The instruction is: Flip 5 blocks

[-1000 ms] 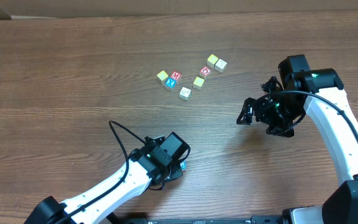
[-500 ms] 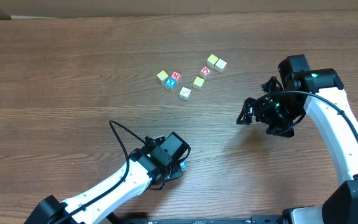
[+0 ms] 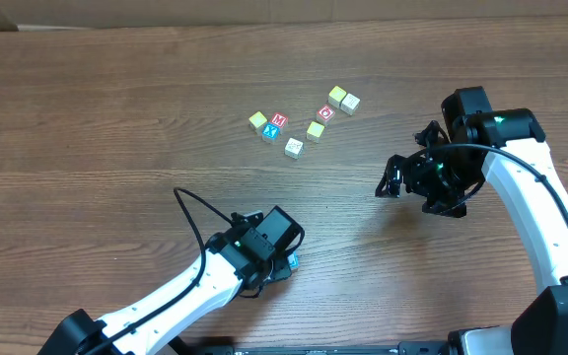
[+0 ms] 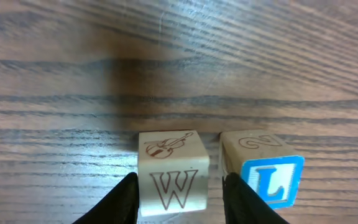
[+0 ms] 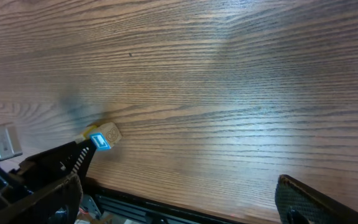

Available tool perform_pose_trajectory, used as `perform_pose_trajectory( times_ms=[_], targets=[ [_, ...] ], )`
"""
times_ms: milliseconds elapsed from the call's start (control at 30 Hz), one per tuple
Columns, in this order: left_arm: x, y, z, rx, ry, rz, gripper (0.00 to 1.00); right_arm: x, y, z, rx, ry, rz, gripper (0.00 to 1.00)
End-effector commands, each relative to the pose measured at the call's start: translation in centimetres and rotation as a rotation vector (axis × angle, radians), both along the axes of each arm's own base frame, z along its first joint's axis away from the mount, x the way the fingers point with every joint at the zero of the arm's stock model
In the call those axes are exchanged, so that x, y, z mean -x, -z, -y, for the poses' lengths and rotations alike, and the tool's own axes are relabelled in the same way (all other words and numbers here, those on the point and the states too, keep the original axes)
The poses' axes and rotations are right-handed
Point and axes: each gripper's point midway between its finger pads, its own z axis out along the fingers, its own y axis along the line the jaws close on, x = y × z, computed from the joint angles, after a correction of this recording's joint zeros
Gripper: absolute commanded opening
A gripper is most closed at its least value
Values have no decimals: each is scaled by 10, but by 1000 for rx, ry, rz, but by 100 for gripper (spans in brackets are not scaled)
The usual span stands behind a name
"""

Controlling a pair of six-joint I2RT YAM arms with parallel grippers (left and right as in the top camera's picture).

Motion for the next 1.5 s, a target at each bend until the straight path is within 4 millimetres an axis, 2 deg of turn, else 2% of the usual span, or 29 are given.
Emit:
perform_pose_trajectory(
  times_ms=[0,133,200,267,300,533,633,833,1233,1467],
  targets=[
    [-15,-17,7,-11,19,53,37,-7,-7,2,1,0,36,100],
    [-23,-32,4,-50,18,72,35,-7,-7,2,1,0,36,100],
    [-23,-38,1,-70,16,73,27,-7,-7,2,1,0,36,100],
    [-19,-37,-4,-89,14,51,5,-7,-7,2,1,0,35,100],
    [-16,-36,-8,-103,12,35,4,-7,-7,2,1,0,35,100],
    [15,-30,-38,-219,2,-91,4,-6,-7,2,1,-5,37,100],
    [21,-21,-44,-234,-6,-108,4,-6,-7,2,1,-15,41,92],
    [18,-2,-35,-169,0,-78,4,-5,-7,2,1,-22,40,93],
    [6,2,-28,-144,4,-26,4,-5,-7,2,1,-25,39,95],
    [7,18,-27,-172,13,-67,4,-4,-7,2,1,-25,35,96]
  ],
)
